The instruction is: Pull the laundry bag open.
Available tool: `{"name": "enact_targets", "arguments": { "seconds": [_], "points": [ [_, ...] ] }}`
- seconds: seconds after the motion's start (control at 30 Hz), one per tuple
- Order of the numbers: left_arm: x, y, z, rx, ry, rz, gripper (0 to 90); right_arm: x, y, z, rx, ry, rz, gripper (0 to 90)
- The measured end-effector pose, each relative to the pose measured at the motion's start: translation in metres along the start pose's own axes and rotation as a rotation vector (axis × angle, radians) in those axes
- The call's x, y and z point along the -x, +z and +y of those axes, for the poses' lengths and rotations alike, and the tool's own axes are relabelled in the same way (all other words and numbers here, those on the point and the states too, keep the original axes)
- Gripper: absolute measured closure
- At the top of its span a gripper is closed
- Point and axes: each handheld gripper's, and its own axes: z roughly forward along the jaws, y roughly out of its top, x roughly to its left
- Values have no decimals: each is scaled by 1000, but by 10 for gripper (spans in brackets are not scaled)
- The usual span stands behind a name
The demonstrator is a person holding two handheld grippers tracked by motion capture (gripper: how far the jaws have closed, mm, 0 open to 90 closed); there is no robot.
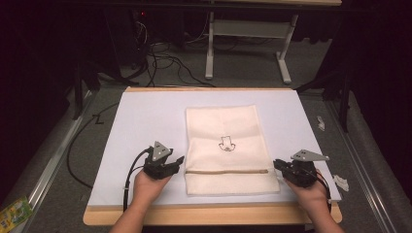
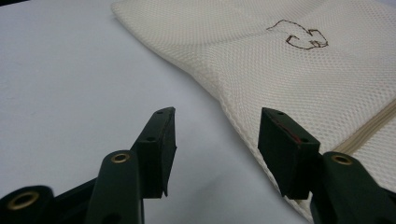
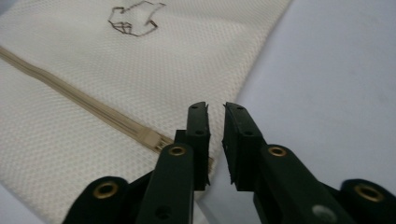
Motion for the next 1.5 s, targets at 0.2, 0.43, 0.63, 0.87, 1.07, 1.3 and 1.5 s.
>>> {"name": "enact_targets", "arguments": {
  "seconds": [0.2, 0.43, 0.63, 0.87, 1.07, 1.3, 1.5],
  "points": [
    [-3, -9, -4, 1, -15, 0, 470, 10, 12, -2, -85, 65, 35, 659],
    [-5, -10, -5, -2, -21, -6, 470, 9, 19, -3, -122, 85, 60, 652],
    [-3, -8, -5, -8, -7, -14, 469, 6, 23, -8, -129, 94, 82, 684],
    [-1, -6, -5, -12, -2, -14, 468, 6, 20, -9, -131, 150, 77, 691],
    [-2, -5, -5, -18, 0, -21, 466, 7, 20, -9, -136, 155, 76, 695],
    [3, -5, -5, -8, 17, -7, 428, 2, 22, -9, -137, 126, 52, 738],
    [3, -6, -4, -3, 6, -18, 409, -2, 23, -6, -147, 82, 44, 849]
  ]
}}
